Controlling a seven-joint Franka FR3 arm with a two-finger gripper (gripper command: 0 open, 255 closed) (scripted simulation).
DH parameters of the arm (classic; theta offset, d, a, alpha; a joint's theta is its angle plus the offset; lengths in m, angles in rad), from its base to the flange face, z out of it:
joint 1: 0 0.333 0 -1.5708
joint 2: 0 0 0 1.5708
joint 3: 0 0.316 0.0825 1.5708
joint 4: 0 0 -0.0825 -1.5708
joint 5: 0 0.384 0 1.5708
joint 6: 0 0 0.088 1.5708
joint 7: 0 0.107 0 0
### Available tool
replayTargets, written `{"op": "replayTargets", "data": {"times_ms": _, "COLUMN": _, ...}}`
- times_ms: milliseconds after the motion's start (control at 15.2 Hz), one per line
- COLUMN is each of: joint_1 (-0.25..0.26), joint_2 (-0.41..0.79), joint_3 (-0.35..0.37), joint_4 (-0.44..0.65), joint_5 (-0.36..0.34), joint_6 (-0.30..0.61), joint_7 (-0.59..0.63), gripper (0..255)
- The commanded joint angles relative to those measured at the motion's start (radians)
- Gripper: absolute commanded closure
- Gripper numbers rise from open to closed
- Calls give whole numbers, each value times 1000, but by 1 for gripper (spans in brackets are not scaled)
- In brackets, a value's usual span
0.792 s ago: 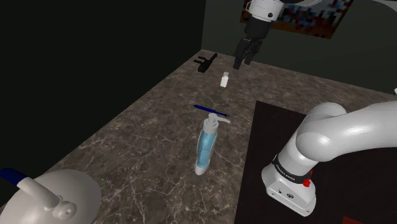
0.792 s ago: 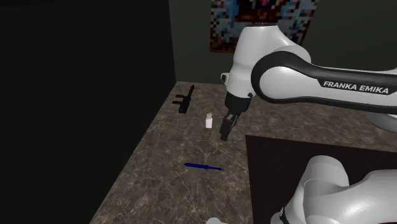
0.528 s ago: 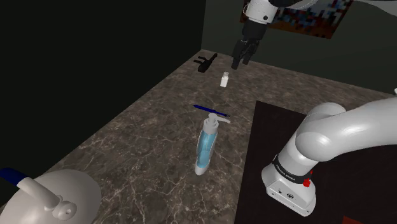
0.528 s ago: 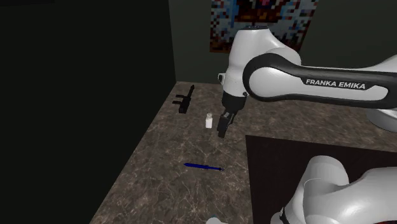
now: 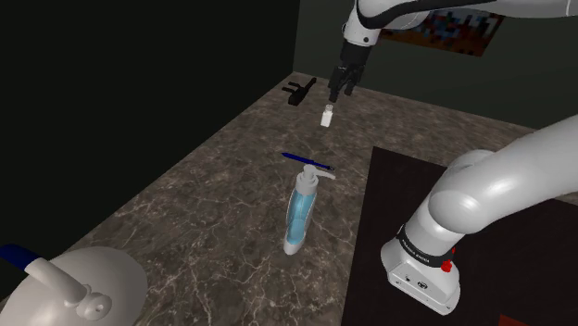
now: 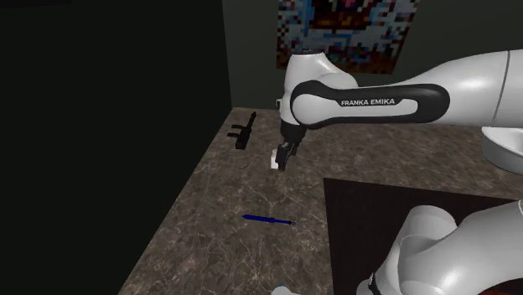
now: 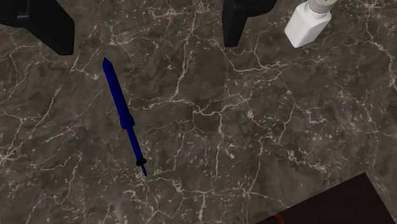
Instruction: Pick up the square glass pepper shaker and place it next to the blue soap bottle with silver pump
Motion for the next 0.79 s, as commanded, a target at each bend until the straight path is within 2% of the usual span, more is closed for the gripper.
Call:
{"op": "replayTargets", "data": {"times_ms": 0, "joint_1": -8, "joint_2": 72, "joint_3": -25, "joint_4": 31, "joint_5": -8, "joint_6": 36, "joint_7": -28, "gripper": 0}}
{"op": "replayTargets", "data": {"times_ms": 330, "joint_1": -23, "joint_2": 250, "joint_3": -80, "joint_4": 127, "joint_5": -10, "joint_6": 104, "joint_7": -93, "gripper": 0}}
{"op": "replayTargets", "data": {"times_ms": 726, "joint_1": -48, "joint_2": 473, "joint_3": -132, "joint_4": 279, "joint_5": 19, "joint_6": 157, "joint_7": -177, "gripper": 0}}
